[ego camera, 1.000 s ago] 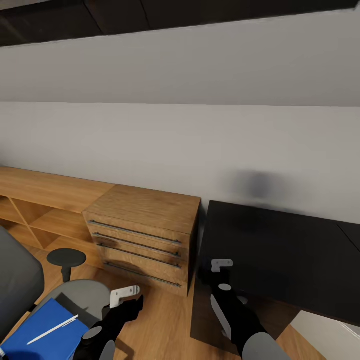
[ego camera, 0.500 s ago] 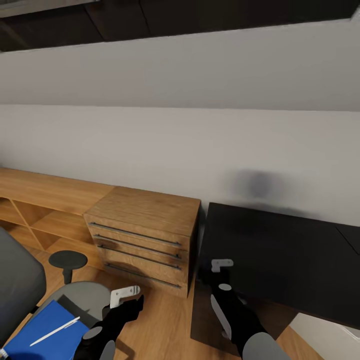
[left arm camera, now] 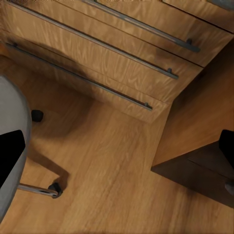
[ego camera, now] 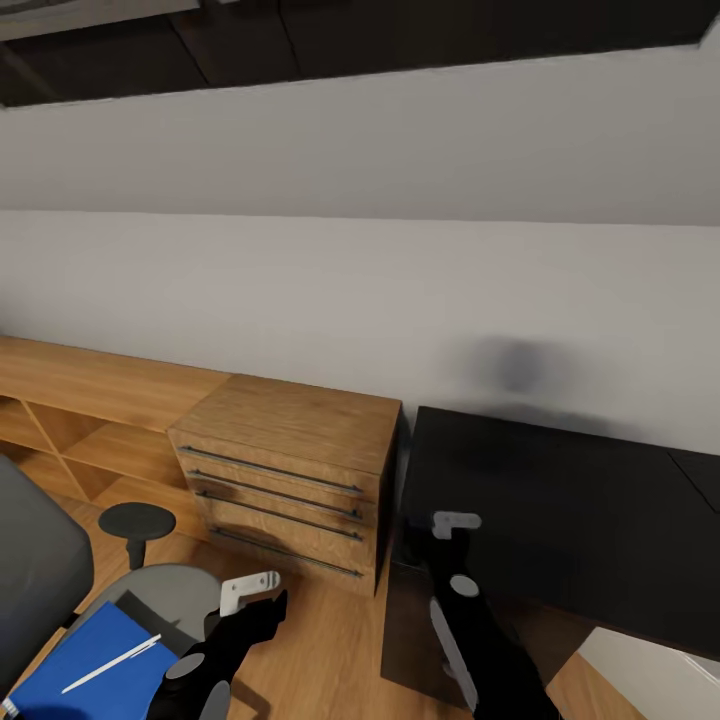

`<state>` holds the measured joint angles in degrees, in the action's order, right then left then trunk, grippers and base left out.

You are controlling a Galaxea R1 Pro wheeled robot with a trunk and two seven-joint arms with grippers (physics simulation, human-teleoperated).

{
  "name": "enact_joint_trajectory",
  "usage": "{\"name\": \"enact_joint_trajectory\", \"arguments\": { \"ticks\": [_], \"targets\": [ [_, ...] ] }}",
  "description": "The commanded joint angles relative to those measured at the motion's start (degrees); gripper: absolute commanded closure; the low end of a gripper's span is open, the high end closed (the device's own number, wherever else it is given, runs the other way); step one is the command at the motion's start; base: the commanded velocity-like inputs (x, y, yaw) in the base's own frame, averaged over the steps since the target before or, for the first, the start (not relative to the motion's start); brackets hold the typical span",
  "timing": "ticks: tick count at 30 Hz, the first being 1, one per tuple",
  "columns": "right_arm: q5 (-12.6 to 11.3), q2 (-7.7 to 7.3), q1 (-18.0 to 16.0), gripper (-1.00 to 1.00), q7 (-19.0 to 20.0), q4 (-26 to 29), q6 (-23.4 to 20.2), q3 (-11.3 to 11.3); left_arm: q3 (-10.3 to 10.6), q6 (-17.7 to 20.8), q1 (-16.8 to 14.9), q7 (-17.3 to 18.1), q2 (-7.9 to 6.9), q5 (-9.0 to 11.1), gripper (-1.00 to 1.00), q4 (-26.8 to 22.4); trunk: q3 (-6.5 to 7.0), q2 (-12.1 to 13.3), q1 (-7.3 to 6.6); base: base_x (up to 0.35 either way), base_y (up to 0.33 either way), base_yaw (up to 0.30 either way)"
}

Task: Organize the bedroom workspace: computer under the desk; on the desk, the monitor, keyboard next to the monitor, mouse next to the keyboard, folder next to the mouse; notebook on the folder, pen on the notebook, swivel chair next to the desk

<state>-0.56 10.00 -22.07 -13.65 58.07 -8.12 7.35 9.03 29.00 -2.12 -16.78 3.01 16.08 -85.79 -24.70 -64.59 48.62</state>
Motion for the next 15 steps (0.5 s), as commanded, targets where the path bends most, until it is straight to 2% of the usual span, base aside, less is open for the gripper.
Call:
{"name": "enact_joint_trajectory", "arguments": {
  "ticks": [1,3,7,15],
  "targets": [
    [-0.09,0.0,1.61,-1.0,-0.34,2.88,-0.76,0.07,0.09,0.09,-0.02,-0.53,-0.02,0.56,-1.0,-0.09,-0.06,-0.04,0.0,0.0,0.0,0.0],
    [-0.11,0.0,3.1,-1.0,-0.31,5.48,-1.35,0.1,0.1,0.01,-0.01,-0.53,-0.02,0.5,-1.0,-0.13,-0.06,-0.04,0.0,-0.005,0.0,0.0],
    [-0.13,0.0,4.05,-1.0,-0.18,7.0,-1.73,0.11,0.1,-0.02,0.0,-0.53,-0.02,0.47,-1.0,-0.15,-0.06,-0.04,0.0,-0.101,0.0,0.0],
    [-0.19,0.0,4.68,-1.0,0.13,7.84,-1.84,0.25,0.11,0.05,0.01,-0.53,0.0,0.52,-1.0,-0.16,-0.06,-0.04,0.0,-0.302,0.0,0.0]
  ]
}}
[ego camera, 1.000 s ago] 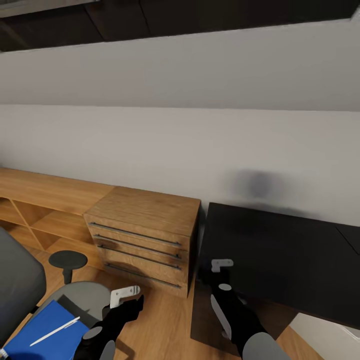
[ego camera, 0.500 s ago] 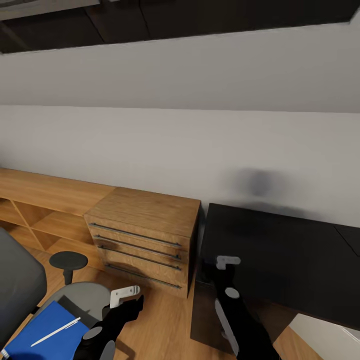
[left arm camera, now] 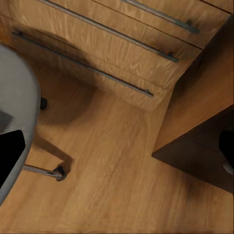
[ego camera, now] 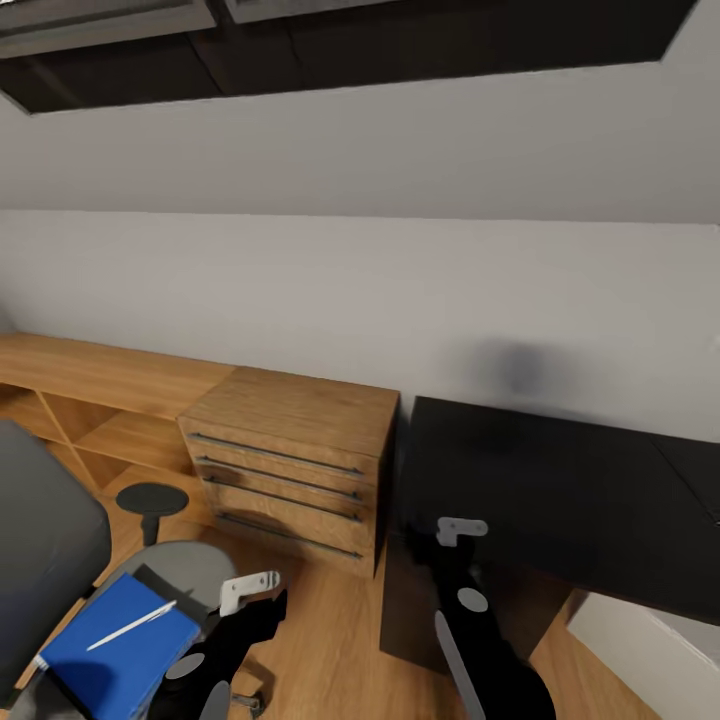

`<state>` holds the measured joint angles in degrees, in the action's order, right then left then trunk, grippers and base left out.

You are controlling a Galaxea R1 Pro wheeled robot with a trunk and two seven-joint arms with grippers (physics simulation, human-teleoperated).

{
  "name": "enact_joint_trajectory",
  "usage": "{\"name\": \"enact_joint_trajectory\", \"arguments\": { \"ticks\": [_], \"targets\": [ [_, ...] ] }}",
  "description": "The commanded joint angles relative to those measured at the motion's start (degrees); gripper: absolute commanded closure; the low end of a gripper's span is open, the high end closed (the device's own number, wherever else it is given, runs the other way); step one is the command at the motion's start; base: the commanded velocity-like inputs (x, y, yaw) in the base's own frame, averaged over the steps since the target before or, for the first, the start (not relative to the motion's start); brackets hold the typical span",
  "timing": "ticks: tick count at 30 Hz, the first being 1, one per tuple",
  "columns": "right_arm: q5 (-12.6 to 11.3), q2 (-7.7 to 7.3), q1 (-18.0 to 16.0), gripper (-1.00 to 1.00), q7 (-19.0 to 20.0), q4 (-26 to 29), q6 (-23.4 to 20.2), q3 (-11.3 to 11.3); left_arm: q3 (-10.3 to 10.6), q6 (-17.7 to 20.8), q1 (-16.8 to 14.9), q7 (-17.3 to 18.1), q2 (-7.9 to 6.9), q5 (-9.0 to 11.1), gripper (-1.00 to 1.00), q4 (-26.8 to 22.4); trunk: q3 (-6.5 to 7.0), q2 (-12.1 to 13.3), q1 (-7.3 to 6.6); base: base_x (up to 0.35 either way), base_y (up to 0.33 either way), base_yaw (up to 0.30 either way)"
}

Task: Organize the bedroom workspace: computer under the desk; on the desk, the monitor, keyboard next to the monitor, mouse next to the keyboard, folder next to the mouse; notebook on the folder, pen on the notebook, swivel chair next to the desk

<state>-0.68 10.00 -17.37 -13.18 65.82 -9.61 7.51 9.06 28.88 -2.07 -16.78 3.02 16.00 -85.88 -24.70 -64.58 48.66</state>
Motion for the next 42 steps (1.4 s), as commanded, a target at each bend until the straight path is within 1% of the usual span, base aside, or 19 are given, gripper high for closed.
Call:
{"name": "enact_joint_trajectory", "arguments": {
  "ticks": [1,10,14,20,23,25,27,28,30,32,33,34,35,36,37,38,39,40,42],
  "targets": [
    [-0.08,0.0,-0.02,-1.0,-0.31,0.09,-0.29,0.14,0.08,0.19,-0.04,-0.53,-0.02,0.61,-1.0,-0.08,-0.07,-0.05,-0.03,-0.333,0.0,0.0],
    [-0.2,0.0,0.01,-1.0,0.01,0.19,0.0,0.15,0.08,0.32,-0.04,-0.53,0.03,0.61,-1.0,-0.06,-0.06,-0.05,-0.03,-0.337,0.0,-0.002],
    [-0.2,0.0,0.0,-1.0,0.05,0.06,0.09,0.1,0.08,0.33,-0.04,-0.58,0.02,0.6,-1.0,0.35,0.1,-0.05,-0.03,-0.338,0.0,-0.13],
    [-0.12,0.0,0.03,-1.0,0.01,-1.44,0.37,0.02,0.15,0.1,-0.04,-0.69,0.02,0.5,-1.0,2.54,0.42,-0.05,-0.03,-0.338,0.0,-0.192],
    [-0.12,0.0,0.03,-1.0,-0.01,-3.95,2.03,0.14,0.42,-0.16,-0.04,-0.61,0.04,0.47,-1.0,6.22,0.57,-0.05,-0.03,-0.338,0.0,-0.216],
    [-0.11,0.0,0.03,-1.0,-0.07,-6.06,3.72,0.23,0.54,-1.27,-0.04,-0.5,0.01,0.46,-1.0,9.59,0.64,-0.05,-0.03,-0.338,0.0,-0.229],
    [-0.11,0.0,0.04,-1.0,-0.1,-11.14,6.51,0.26,0.64,-6.25,-0.04,-0.3,-0.12,0.44,-1.0,16.4,0.69,-0.05,-0.03,-0.338,-0.002,-0.209],
    [-0.09,0.0,0.04,-1.0,-0.11,-12.42,7.04,0.27,0.65,-7.55,-0.04,-0.28,-0.13,0.43,-1.0,18.0,0.71,-0.05,-0.03,-0.338,-0.013,-0.149],
    [-0.03,0.0,0.03,-1.0,-0.13,-16.73,8.84,0.22,0.72,-12.36,-0.04,-0.16,-0.18,0.36,-1.0,23.78,0.73,-0.05,-0.03,-0.336,-0.052,-0.078],
    [0.07,0.0,0.04,-1.0,-0.11,-20.15,10.01,0.15,0.78,-15.04,-0.04,-0.12,-0.23,0.31,-1.0,27.65,0.74,-0.05,-0.03,-0.319,-0.112,-0.04],
    [0.12,0.0,0.04,-1.0,-0.11,-21.55,10.42,0.15,0.8,-15.68,-0.04,-0.13,-0.22,0.3,-1.0,29.01,0.74,-0.05,-0.03,-0.286,-0.154,-0.025],
    [0.23,0.0,0.05,-1.0,-0.1,-24.7,11.46,0.13,1.02,-16.64,-0.04,-0.2,-0.19,0.17,-1.0,31.95,0.74,-0.05,-0.03,-0.205,-0.183,-0.016],
    [0.35,0.0,0.03,-1.0,-0.1,-28.25,13.1,0.1,1.74,-17.46,-0.04,-0.29,-0.18,-0.4,-1.0,35.03,0.74,-0.05,-0.03,-0.131,-0.203,-0.01],
    [0.39,0.0,0.02,-1.0,-0.1,-30.15,14.24,0.07,2.3,-17.95,-0.04,-0.32,-0.2,-0.84,-1.0,36.57,0.74,-0.05,-0.03,-0.105,-0.209,-0.008],
    [0.5,0.0,0.03,-1.0,-0.09,-34.05,17.28,0.06,3.44,-19.41,-0.04,-0.4,-0.29,-1.86,-1.0,39.51,0.74,-0.05,-0.03,-0.067,-0.222,-0.005],
    [0.53,0.0,0.02,-1.0,-0.11,-36.04,19.1,0.06,3.87,-20.46,-0.04,-0.43,-0.32,-2.33,-1.0,40.93,0.74,-0.05,-0.03,-0.054,-0.231,-0.004],
    [0.62,0.0,0.03,-1.0,-0.17,-40.02,23.09,0.06,4.5,-23.15,-0.04,-0.46,-0.41,-3.01,-1.0,43.75,0.74,-0.05,-0.03,-0.034,-0.254,-0.003],
    [0.65,0.0,0.03,-1.0,-0.19,-42.01,25.15,0.06,4.72,-24.76,-0.04,-0.48,-0.44,-3.25,-1.0,45.21,0.74,-0.05,-0.03,-0.028,-0.265,-0.002],
    [0.72,0.0,0.03,-1.0,-0.22,-49.86,32.86,0.07,5.31,-31.84,-0.04,-0.41,-0.46,-3.82,-1.0,51.53,0.75,-0.05,-0.03,-0.014,-0.293,-0.001]
  ]
}}
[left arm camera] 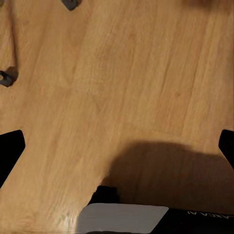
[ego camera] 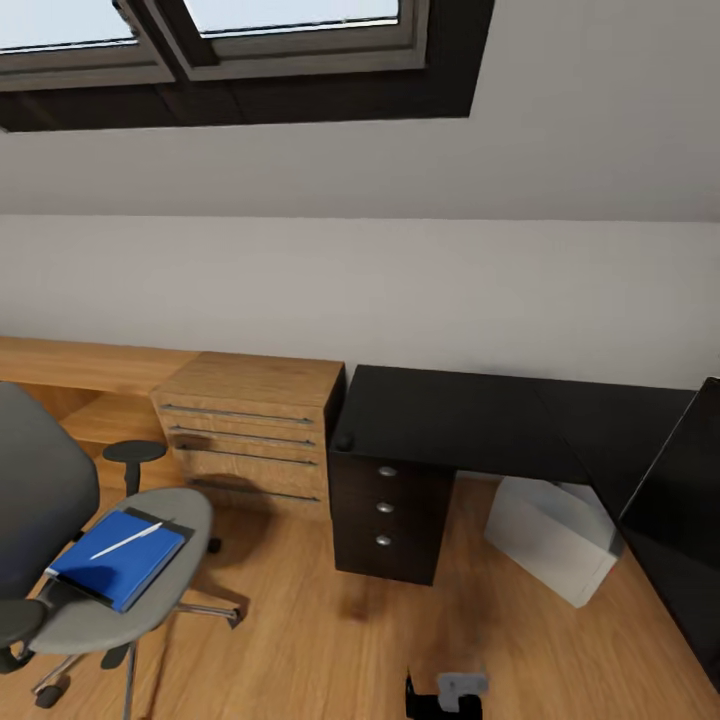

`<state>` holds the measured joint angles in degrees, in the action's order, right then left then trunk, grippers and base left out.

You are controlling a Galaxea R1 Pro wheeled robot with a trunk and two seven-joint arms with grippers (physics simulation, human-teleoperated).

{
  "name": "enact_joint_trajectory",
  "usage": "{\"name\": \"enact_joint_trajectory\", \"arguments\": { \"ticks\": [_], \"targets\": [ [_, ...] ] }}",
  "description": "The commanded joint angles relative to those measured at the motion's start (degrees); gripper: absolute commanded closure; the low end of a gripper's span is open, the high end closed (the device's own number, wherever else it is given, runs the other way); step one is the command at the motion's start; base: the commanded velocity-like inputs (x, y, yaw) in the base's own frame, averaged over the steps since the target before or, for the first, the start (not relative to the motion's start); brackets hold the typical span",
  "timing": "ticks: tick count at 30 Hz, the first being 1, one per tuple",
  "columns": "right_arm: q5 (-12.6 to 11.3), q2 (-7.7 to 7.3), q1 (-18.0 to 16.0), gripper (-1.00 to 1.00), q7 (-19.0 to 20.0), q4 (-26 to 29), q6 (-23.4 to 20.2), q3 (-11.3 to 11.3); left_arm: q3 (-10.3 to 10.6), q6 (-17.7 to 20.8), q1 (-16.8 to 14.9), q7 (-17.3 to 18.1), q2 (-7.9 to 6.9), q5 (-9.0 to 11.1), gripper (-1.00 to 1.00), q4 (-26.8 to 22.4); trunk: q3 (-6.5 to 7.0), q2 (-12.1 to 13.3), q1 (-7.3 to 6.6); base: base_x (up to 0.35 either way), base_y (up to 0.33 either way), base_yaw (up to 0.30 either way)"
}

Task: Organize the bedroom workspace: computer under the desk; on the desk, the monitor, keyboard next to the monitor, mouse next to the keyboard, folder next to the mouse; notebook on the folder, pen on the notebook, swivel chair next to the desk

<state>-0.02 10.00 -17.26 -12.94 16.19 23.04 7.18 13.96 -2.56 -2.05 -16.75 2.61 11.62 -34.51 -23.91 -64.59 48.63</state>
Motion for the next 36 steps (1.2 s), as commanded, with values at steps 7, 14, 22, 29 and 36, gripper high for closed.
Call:
{"name": "enact_joint_trajectory", "arguments": {
  "ticks": [7,14,22,29,36],
  "targets": [
    [-0.03,0.0,-0.06,-1.0,-0.38,-9.01,10.1,0.32,0.74,-11.48,-0.06,-0.38,-0.18,0.32,-1.0,11.85,-0.05,-0.04,0.0,-0.004,-0.327,0.0],
    [-0.22,-0.92,-0.08,-1.0,-0.27,-9.98,11.39,0.17,0.73,-13.39,-0.06,-0.39,-0.23,0.41,-1.0,13.36,-0.05,-0.04,0.0,-0.023,-0.294,0.0],
    [-0.15,-1.2,-0.06,-1.0,-0.24,-10.2,11.58,0.44,0.71,-13.69,-0.06,-0.39,-0.08,0.51,-1.0,13.59,-0.05,-0.04,0.0,-0.298,-0.028,0.0],
    [-0.14,-1.21,-0.06,-1.0,-0.24,-10.21,11.59,0.46,0.71,-13.69,-0.06,-0.47,-0.06,0.51,-1.0,13.59,-0.05,-0.04,0.0,-0.335,-0.001,0.0],
    [-0.15,-1.13,-0.07,-1.0,-0.24,-10.21,11.59,0.42,0.71,-13.62,-0.06,-0.55,-0.06,0.58,-1.0,13.6,-0.05,-0.04,0.0,-0.337,0.0,0.0]
  ]
}}
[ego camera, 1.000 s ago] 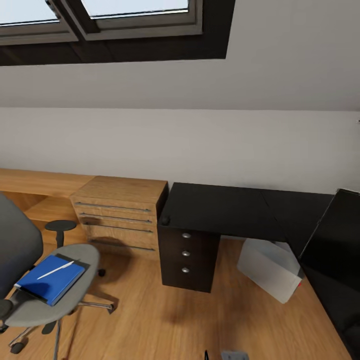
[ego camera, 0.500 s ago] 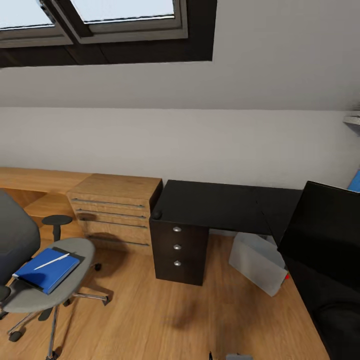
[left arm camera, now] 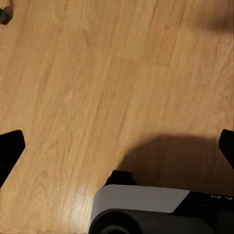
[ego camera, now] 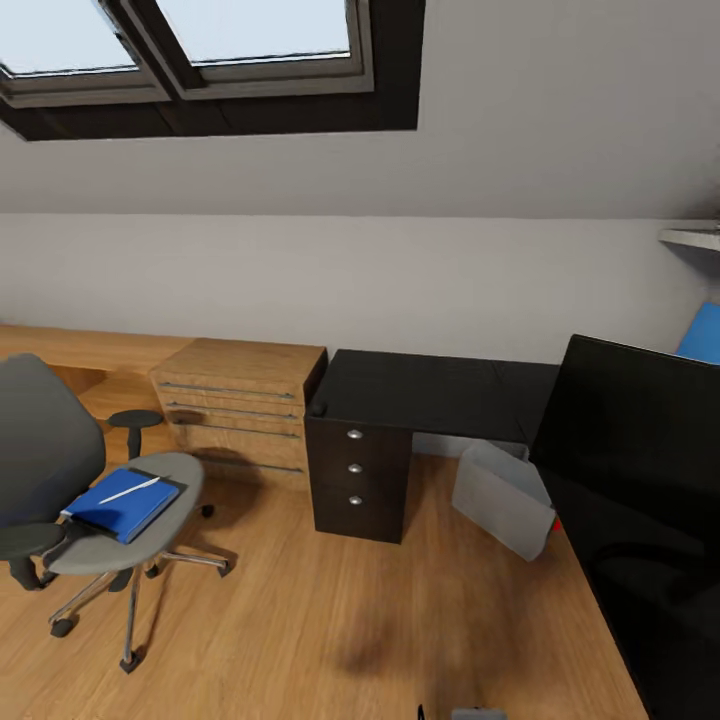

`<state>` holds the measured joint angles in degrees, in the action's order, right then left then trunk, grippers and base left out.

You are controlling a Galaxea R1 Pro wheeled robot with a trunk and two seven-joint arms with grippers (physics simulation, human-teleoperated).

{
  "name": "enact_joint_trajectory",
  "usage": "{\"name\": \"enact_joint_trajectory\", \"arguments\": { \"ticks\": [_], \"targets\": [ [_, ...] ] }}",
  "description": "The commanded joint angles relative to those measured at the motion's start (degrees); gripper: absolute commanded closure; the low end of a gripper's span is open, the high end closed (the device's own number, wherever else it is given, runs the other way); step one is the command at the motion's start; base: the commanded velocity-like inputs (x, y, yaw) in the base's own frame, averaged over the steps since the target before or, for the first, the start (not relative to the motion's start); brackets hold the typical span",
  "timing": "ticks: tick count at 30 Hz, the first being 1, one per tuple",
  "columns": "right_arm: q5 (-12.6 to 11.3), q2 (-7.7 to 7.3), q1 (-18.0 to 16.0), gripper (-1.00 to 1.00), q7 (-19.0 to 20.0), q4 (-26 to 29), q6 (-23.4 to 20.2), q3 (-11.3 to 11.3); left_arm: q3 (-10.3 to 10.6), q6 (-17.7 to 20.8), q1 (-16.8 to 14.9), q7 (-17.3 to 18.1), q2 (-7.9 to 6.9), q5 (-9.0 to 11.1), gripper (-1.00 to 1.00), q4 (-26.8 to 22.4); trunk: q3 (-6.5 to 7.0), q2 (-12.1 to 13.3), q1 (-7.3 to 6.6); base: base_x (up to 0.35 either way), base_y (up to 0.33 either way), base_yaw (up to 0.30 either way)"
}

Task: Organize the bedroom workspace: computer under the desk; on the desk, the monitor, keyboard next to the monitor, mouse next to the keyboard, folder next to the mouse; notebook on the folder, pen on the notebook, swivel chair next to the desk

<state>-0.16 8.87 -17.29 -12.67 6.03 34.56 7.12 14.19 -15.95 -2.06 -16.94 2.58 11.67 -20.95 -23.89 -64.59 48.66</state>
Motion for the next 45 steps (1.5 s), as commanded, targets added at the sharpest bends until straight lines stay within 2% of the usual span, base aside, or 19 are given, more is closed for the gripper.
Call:
{"name": "enact_joint_trajectory", "arguments": {
  "ticks": [1,30,36,45],
  "targets": [
    [-0.01,0.0,-0.04,-1.0,-0.51,-0.05,0.06,0.47,0.49,-0.23,-0.04,-0.37,-0.04,0.54,-1.0,0.03,-0.06,-0.04,-0.04,-0.337,0.0,0.0],
    [-0.08,0.01,-0.03,-1.0,-0.43,-0.11,0.06,0.43,0.49,-0.24,-0.04,-0.4,0.08,0.64,-1.0,0.11,-0.06,-0.04,-0.04,-0.337,0.0,-0.002],
    [-0.1,0.0,-0.03,-1.0,-0.42,-0.13,0.06,0.44,0.49,-0.23,-0.04,-0.37,0.13,0.64,-1.0,0.12,-0.06,-0.04,-0.04,-0.336,-0.044,-0.167],
    [-0.16,0.01,-0.03,-1.0,-0.42,-0.13,0.06,0.44,0.49,-0.23,-0.04,-0.39,0.14,0.64,-1.0,0.12,-0.49,-0.04,-0.04,-0.258,-0.231,-0.208]
  ]
}}
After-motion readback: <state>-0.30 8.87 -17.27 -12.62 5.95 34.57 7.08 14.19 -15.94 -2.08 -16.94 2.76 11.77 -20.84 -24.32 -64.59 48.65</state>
